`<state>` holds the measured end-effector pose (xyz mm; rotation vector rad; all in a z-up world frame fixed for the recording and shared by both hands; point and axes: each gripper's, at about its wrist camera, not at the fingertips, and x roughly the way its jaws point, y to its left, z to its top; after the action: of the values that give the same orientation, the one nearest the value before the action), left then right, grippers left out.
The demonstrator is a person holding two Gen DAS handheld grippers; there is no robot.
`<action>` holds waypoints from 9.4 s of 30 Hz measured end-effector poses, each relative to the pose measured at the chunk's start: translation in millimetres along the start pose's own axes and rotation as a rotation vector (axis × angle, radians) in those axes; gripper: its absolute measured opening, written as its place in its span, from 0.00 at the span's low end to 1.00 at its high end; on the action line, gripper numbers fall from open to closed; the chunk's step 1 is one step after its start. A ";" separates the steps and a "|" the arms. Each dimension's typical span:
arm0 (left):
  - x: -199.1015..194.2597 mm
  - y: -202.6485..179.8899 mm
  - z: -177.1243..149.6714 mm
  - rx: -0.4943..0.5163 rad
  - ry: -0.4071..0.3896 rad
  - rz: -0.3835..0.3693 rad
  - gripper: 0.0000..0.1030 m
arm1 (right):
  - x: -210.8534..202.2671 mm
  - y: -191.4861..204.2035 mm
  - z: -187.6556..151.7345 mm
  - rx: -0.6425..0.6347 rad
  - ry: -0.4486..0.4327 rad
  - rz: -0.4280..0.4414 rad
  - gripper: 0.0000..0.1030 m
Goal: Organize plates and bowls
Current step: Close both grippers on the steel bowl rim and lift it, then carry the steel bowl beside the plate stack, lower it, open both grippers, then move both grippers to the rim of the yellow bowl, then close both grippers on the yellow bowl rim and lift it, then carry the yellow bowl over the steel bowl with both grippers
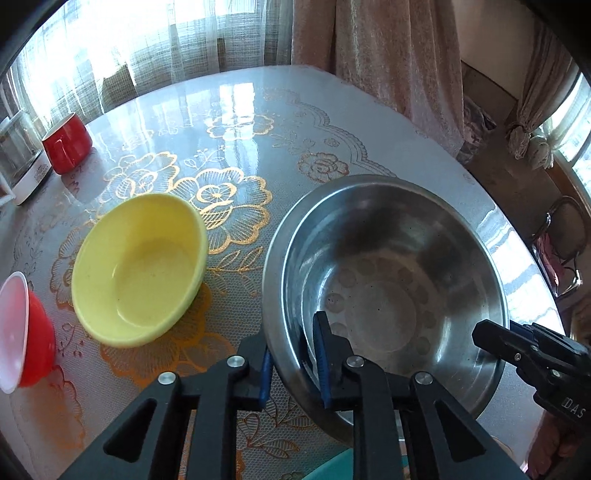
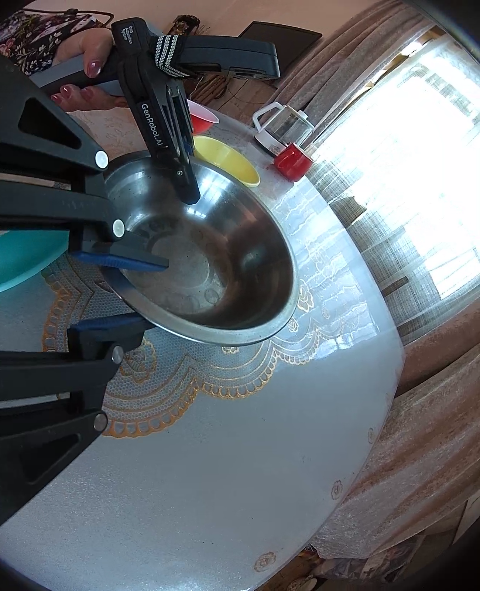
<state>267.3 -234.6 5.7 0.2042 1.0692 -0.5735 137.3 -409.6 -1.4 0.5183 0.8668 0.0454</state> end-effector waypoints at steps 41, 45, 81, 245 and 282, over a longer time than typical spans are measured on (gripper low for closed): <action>-149.6 122.9 -158.0 -0.324 -0.302 0.049 0.19 | -15.7 155.1 -58.3 -0.238 0.033 0.167 0.21; -158.5 137.2 -185.5 -0.376 -0.311 0.074 0.19 | -9.1 173.8 -71.8 -0.267 0.061 0.195 0.21; -146.5 186.5 -284.6 -0.551 -0.221 0.117 0.20 | 32.4 229.0 -119.6 -0.384 0.235 0.189 0.27; -176.6 131.1 -169.1 -0.445 -0.139 0.087 0.10 | 43.1 215.1 -44.4 -0.303 0.278 0.203 0.15; -164.9 155.9 -246.0 -0.515 -0.095 0.175 0.10 | 73.8 248.5 -107.6 -0.364 0.394 0.204 0.17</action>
<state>103.8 57.3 13.8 -0.1784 1.0601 -0.1372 148.0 -129.1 1.0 0.2543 1.1568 0.4972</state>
